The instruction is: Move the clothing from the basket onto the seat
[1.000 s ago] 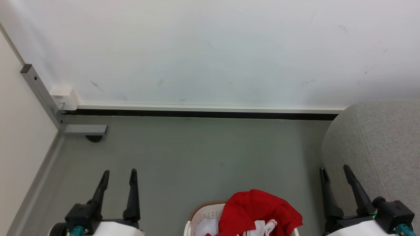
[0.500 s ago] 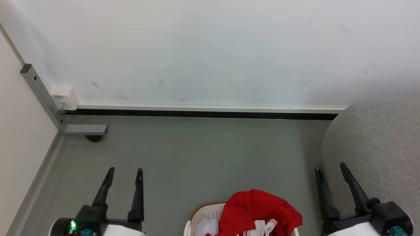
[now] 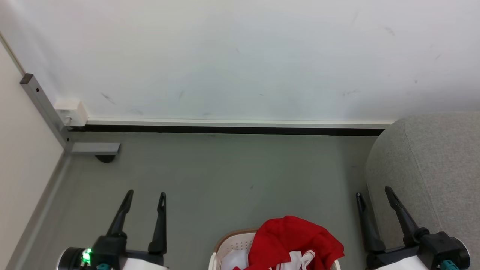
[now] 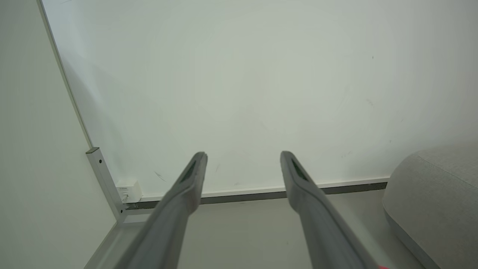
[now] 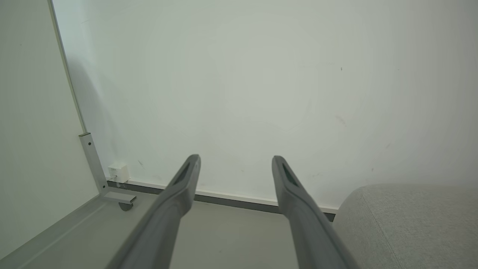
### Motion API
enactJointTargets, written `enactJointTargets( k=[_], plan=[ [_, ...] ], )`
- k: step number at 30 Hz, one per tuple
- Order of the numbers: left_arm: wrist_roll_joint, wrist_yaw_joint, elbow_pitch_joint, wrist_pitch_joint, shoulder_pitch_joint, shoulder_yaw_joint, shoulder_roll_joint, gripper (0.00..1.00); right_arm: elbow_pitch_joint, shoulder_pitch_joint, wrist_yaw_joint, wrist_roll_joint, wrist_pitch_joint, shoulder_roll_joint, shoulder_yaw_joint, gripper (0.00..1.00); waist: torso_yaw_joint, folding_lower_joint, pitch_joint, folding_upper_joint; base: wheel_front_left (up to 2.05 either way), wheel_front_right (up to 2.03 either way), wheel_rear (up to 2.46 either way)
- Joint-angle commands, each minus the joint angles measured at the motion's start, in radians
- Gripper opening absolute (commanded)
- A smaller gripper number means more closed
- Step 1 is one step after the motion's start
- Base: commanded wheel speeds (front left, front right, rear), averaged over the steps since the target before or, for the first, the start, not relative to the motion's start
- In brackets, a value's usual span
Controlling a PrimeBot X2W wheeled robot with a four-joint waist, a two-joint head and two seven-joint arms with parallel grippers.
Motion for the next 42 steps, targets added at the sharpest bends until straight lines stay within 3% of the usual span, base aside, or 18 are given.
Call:
enactJointTargets(
  k=[1, 17, 27, 42],
  plan=[
    [0.004, -0.003, 0.001, -0.001, 0.008, 0.002, -0.001, 1.00, 0.003, -0.011, -0.002, -0.006, 0.000, -0.007, 0.001, 1.00, -0.002, 0.0000, 0.000, 0.0000, 0.00, 0.00, 0.00],
    [-0.008, -0.025, 0.012, -0.001, -0.024, 0.019, -0.015, 1.00, -0.014, -0.022, -0.002, -0.013, 0.000, -0.006, -0.009, 1.00, -0.050, 0.0000, 0.034, 0.0000, 0.00, 0.00, 0.00],
    [-0.015, -0.072, 0.060, -0.001, -0.108, 0.004, -0.025, 1.00, -0.041, -0.085, -0.002, -0.018, 0.000, -0.006, -0.033, 1.00, -0.115, 0.0000, 0.150, 0.0000, 0.00, 0.00, 0.00],
    [0.032, -0.171, 0.417, -0.001, -0.350, -0.130, -0.008, 1.00, -0.128, -0.208, -0.002, -0.006, 0.000, -0.005, -0.089, 1.00, -0.205, 0.0000, 0.416, 0.0000, 0.00, 0.00, 0.00]
  ],
)
